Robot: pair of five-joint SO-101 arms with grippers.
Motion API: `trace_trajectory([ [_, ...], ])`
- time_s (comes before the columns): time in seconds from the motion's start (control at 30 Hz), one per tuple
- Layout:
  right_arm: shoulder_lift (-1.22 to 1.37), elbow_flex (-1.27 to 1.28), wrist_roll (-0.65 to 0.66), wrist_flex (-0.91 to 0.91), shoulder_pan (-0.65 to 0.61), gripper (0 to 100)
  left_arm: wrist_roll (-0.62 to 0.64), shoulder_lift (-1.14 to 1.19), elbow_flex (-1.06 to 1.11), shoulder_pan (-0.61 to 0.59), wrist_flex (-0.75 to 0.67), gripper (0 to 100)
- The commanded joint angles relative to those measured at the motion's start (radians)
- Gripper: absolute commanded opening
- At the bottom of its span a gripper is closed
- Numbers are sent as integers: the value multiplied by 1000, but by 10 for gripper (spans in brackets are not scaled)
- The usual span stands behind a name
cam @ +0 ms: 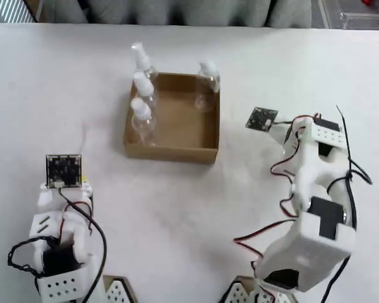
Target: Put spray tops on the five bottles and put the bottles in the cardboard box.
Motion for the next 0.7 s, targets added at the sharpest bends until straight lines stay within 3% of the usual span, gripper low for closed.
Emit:
trace_trajectory([
  [0.0,48,-91,11,12,-7,358,-12,-5,-2,-5,-20,27],
  [0.13,99,-129,6,13,-5,306,-12,-5,-2,-5,-20,27],
  [0.37,107,-186,-18,35,-10,11,-12,-5,-2,-5,-20,27],
  [0.67,107,-463,-287,275,31,15,-12,-5,-2,-5,-20,27],
])
